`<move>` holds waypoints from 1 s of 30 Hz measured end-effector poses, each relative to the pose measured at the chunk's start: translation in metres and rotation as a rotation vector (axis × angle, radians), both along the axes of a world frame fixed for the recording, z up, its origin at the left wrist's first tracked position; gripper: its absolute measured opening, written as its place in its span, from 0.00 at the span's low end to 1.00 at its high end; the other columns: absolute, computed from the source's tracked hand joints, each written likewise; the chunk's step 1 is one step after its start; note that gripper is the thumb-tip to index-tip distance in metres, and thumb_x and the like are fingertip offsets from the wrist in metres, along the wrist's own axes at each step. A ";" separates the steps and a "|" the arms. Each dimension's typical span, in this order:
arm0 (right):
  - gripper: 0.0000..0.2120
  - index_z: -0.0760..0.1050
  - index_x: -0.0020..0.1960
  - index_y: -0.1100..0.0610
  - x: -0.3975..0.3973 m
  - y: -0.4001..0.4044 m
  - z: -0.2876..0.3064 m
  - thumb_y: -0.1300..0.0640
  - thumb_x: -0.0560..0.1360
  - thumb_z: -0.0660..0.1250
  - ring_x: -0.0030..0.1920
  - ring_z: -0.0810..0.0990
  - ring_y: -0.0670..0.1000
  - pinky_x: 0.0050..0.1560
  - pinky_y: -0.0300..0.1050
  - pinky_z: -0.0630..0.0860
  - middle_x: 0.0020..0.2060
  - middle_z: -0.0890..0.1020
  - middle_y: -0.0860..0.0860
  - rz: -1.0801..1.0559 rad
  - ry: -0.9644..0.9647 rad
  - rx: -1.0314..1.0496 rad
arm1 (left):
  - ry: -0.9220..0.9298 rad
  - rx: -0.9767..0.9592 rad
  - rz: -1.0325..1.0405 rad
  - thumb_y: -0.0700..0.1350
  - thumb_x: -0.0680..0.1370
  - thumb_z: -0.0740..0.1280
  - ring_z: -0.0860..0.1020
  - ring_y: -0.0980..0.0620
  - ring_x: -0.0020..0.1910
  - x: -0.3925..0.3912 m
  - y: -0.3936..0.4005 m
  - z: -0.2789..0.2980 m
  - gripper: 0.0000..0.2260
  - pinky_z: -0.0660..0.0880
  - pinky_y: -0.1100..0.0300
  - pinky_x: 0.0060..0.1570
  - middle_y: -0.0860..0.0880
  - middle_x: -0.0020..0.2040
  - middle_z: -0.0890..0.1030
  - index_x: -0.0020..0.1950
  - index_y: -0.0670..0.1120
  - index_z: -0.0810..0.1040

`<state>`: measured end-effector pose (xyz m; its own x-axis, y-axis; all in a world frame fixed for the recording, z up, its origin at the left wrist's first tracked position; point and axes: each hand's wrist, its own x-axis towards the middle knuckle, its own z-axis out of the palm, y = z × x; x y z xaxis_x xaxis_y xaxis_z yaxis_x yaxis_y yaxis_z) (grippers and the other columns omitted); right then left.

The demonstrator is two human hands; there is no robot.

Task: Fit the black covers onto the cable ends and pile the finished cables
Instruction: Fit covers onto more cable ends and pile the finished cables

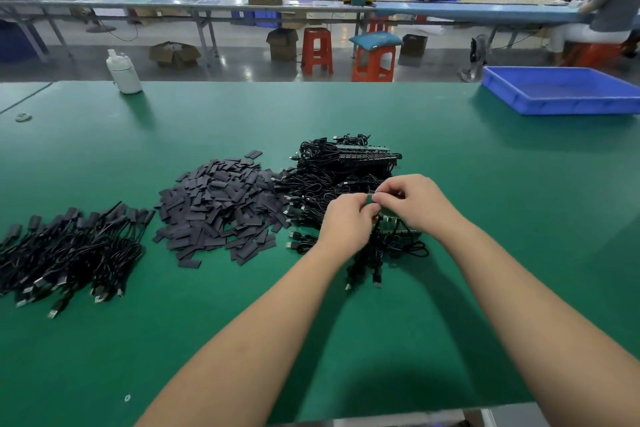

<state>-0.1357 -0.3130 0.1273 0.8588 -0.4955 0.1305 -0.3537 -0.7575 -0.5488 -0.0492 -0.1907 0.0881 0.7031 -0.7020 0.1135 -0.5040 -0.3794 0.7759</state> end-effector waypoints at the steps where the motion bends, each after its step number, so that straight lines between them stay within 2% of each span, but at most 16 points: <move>1: 0.11 0.78 0.36 0.41 0.002 0.002 -0.001 0.51 0.77 0.70 0.32 0.74 0.40 0.33 0.36 0.65 0.30 0.79 0.39 -0.018 -0.001 -0.018 | 0.000 0.013 -0.002 0.46 0.81 0.63 0.80 0.46 0.41 0.001 0.001 0.001 0.11 0.74 0.55 0.40 0.46 0.40 0.83 0.45 0.43 0.80; 4: 0.09 0.80 0.38 0.43 0.007 0.008 -0.005 0.51 0.77 0.70 0.32 0.74 0.40 0.33 0.37 0.65 0.29 0.78 0.39 -0.055 -0.014 -0.037 | -0.019 0.028 0.007 0.45 0.81 0.62 0.82 0.46 0.43 0.001 0.003 0.002 0.10 0.77 0.52 0.45 0.46 0.40 0.83 0.44 0.43 0.78; 8: 0.07 0.85 0.43 0.47 0.014 0.016 -0.008 0.51 0.78 0.69 0.35 0.77 0.46 0.38 0.41 0.67 0.32 0.81 0.42 -0.084 -0.012 -0.064 | -0.135 0.047 0.112 0.45 0.81 0.62 0.77 0.45 0.39 -0.001 0.005 0.000 0.13 0.72 0.53 0.39 0.49 0.35 0.77 0.37 0.45 0.73; 12: 0.08 0.85 0.42 0.47 0.020 0.021 -0.010 0.52 0.78 0.69 0.35 0.76 0.45 0.41 0.41 0.67 0.31 0.79 0.42 -0.103 -0.033 -0.083 | -0.178 0.006 0.169 0.45 0.81 0.61 0.77 0.45 0.38 -0.004 0.007 -0.002 0.11 0.73 0.54 0.38 0.50 0.33 0.76 0.39 0.45 0.76; 15: 0.07 0.83 0.44 0.47 0.018 0.015 -0.009 0.51 0.79 0.68 0.33 0.74 0.40 0.34 0.39 0.66 0.31 0.77 0.38 -0.108 -0.017 -0.063 | -0.068 -0.089 0.224 0.45 0.81 0.61 0.81 0.49 0.39 0.007 0.016 -0.002 0.10 0.78 0.53 0.42 0.50 0.38 0.82 0.44 0.45 0.79; 17: 0.07 0.80 0.46 0.47 0.013 0.004 -0.008 0.50 0.81 0.66 0.32 0.75 0.42 0.31 0.38 0.65 0.32 0.77 0.39 -0.129 0.020 -0.039 | 0.014 -0.163 0.274 0.46 0.82 0.62 0.82 0.52 0.39 0.025 0.028 -0.001 0.10 0.79 0.54 0.44 0.51 0.41 0.83 0.46 0.46 0.81; 21: 0.07 0.78 0.50 0.49 0.005 -0.020 -0.012 0.50 0.82 0.63 0.39 0.77 0.48 0.35 0.37 0.67 0.39 0.79 0.41 -0.152 0.052 -0.037 | 0.042 -0.213 0.230 0.50 0.81 0.65 0.76 0.60 0.28 0.057 0.059 0.008 0.10 0.71 0.64 0.31 0.52 0.34 0.82 0.44 0.49 0.82; 23: 0.07 0.78 0.52 0.50 0.007 -0.030 -0.018 0.50 0.83 0.62 0.40 0.77 0.47 0.36 0.40 0.68 0.43 0.81 0.45 -0.169 0.070 -0.030 | 0.082 -0.232 0.194 0.51 0.80 0.66 0.79 0.55 0.29 0.066 0.070 0.013 0.10 0.76 0.61 0.34 0.49 0.34 0.83 0.46 0.47 0.82; 25: 0.08 0.78 0.56 0.52 0.010 -0.036 -0.024 0.50 0.83 0.62 0.43 0.78 0.49 0.40 0.44 0.71 0.49 0.82 0.49 -0.189 0.108 -0.039 | 0.058 -0.199 0.172 0.51 0.79 0.66 0.81 0.46 0.36 0.071 0.076 0.018 0.10 0.79 0.53 0.42 0.48 0.37 0.83 0.47 0.47 0.83; 27: 0.12 0.77 0.62 0.53 0.010 -0.039 -0.031 0.51 0.82 0.64 0.53 0.78 0.53 0.53 0.49 0.74 0.58 0.81 0.53 -0.196 0.153 -0.061 | 0.024 -0.158 0.143 0.52 0.78 0.68 0.79 0.47 0.34 0.072 0.082 0.020 0.08 0.77 0.55 0.42 0.53 0.33 0.81 0.44 0.51 0.83; 29: 0.19 0.73 0.70 0.55 0.009 -0.037 -0.037 0.51 0.80 0.67 0.68 0.72 0.58 0.69 0.56 0.68 0.67 0.76 0.56 -0.207 0.210 -0.281 | 0.022 -0.149 0.092 0.51 0.77 0.69 0.74 0.51 0.31 0.068 0.085 0.019 0.09 0.74 0.56 0.39 0.53 0.32 0.80 0.36 0.54 0.79; 30: 0.21 0.72 0.71 0.56 0.009 -0.032 -0.039 0.51 0.80 0.67 0.72 0.68 0.59 0.74 0.58 0.63 0.69 0.75 0.57 -0.198 0.165 -0.450 | 0.034 -0.153 0.068 0.49 0.77 0.70 0.73 0.53 0.31 0.066 0.086 0.018 0.11 0.74 0.56 0.39 0.51 0.35 0.82 0.34 0.55 0.77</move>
<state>-0.1268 -0.3454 0.0882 0.7815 -0.5765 0.2384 -0.5684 -0.8155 -0.1089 0.0173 -0.1042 0.1062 0.7538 -0.6287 0.1909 -0.4537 -0.2879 0.8434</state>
